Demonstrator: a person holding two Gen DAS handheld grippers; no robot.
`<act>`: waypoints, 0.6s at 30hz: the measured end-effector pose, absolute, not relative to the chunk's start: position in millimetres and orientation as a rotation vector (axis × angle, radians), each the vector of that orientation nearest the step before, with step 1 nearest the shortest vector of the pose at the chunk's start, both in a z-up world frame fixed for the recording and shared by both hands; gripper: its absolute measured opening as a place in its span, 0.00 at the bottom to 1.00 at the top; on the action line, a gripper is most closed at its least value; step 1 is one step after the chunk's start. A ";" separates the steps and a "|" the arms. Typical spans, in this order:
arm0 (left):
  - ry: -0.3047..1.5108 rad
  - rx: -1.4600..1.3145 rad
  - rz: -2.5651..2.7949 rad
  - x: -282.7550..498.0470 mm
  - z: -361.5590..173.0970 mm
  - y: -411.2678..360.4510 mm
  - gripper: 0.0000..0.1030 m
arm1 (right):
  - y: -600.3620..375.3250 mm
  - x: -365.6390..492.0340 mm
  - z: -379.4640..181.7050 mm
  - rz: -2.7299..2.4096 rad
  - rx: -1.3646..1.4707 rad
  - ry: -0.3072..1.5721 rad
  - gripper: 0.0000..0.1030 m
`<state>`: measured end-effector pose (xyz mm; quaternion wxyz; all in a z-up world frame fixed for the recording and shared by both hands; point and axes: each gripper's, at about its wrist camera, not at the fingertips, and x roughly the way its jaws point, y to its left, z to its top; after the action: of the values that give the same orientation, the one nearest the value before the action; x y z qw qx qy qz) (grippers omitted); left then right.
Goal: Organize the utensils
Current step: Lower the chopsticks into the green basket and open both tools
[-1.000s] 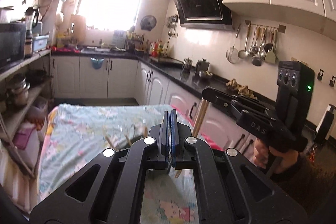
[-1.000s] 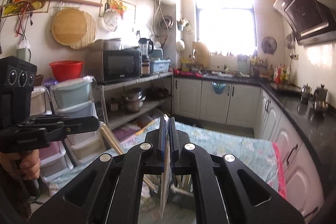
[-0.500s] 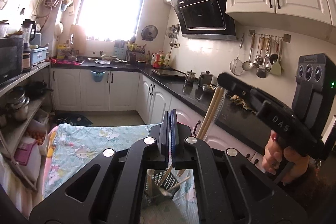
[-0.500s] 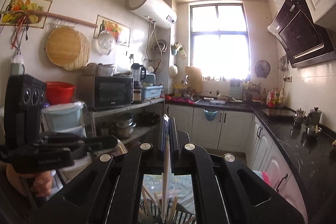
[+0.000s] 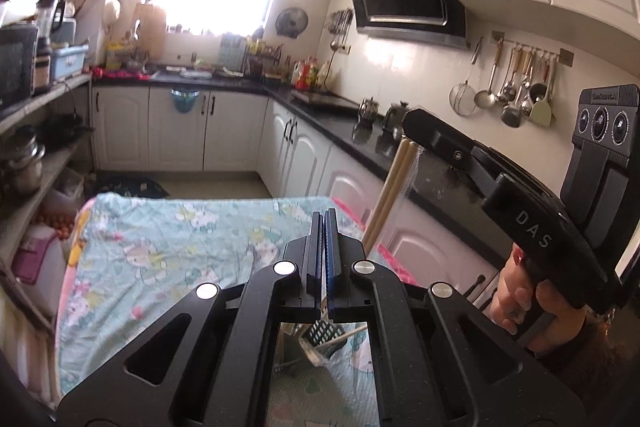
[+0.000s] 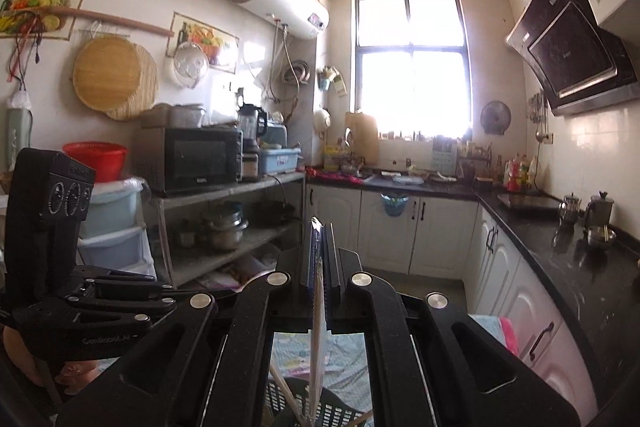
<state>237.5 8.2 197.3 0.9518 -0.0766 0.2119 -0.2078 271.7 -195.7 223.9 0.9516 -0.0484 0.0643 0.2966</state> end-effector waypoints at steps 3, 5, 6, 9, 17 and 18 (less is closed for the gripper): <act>0.465 -0.169 -0.427 244.1 182.2 7.4 0.00 | -192.7 281.4 207.5 0.600 -0.101 0.161 0.03; 0.488 -0.176 -0.429 247.5 171.7 6.4 0.00 | -189.9 286.0 197.1 0.592 -0.107 0.176 0.03; 0.495 -0.178 -0.431 248.4 168.5 5.5 0.00 | -189.0 288.5 192.3 0.588 -0.111 0.184 0.03; 0.520 -0.181 -0.435 253.3 157.2 2.6 0.00 | -186.8 295.0 178.1 0.571 -0.117 0.206 0.03; 0.563 -0.181 -0.430 262.1 130.9 -2.3 0.00 | -188.0 310.3 144.7 0.543 -0.114 0.255 0.04; 0.567 -0.182 -0.428 263.0 128.7 -2.5 0.00 | -187.4 311.9 140.6 0.537 -0.116 0.263 0.04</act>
<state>263.0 -2.5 128.7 0.9335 -0.0890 0.2771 -0.2095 311.9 -187.4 140.6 0.9540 -0.0571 0.1293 0.2642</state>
